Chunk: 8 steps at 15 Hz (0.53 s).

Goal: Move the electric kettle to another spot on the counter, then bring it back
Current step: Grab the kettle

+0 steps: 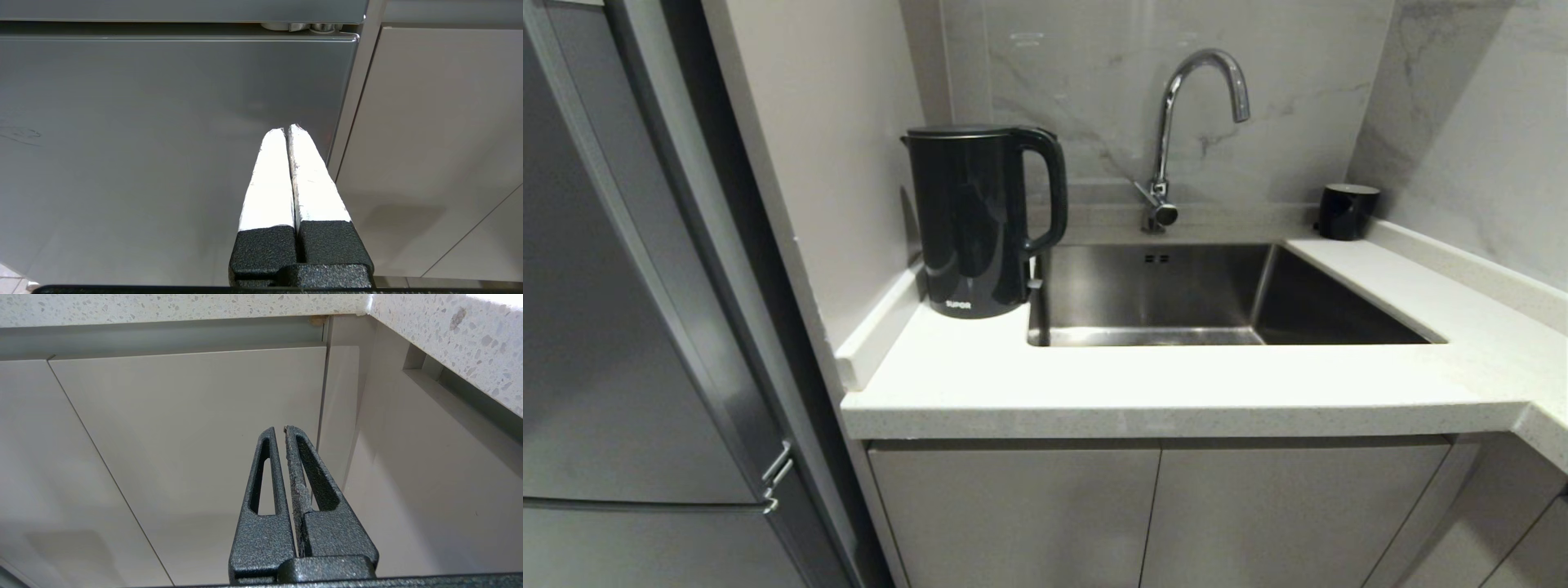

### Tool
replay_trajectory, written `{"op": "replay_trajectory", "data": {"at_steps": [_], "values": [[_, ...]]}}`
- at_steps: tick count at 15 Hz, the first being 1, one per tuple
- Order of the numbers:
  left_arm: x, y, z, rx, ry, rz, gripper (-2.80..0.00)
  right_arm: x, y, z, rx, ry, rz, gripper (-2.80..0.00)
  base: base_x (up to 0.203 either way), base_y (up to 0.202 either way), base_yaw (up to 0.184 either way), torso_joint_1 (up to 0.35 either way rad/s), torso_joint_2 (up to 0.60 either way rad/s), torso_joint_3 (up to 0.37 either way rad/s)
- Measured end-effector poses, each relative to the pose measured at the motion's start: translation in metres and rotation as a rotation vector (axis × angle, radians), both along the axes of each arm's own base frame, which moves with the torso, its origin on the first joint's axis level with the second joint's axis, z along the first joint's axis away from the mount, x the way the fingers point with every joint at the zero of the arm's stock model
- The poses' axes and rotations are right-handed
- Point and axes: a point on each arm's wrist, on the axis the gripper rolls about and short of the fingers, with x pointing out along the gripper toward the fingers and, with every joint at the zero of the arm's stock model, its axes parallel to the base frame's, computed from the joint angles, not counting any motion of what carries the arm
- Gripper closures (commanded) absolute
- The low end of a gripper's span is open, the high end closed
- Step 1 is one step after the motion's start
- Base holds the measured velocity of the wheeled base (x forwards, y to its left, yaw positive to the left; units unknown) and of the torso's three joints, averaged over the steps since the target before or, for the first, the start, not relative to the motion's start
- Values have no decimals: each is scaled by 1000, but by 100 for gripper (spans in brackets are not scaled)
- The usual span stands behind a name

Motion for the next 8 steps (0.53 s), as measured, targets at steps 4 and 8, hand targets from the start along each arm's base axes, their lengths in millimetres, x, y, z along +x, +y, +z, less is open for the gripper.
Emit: {"op": "replay_trajectory", "data": {"at_steps": [4, 8], "values": [[0, 0, 0, -2, 0, 2, 0, 0, 0, 0, 1, 0, 0, 0, 0, 0, 0, 0, 0, 0], [0, 0, 0, -3, 0, 3, 0, 0, 0, 0, 1, 0, -2, 0, 0, 0, 0, 0, 0, 0]]}}
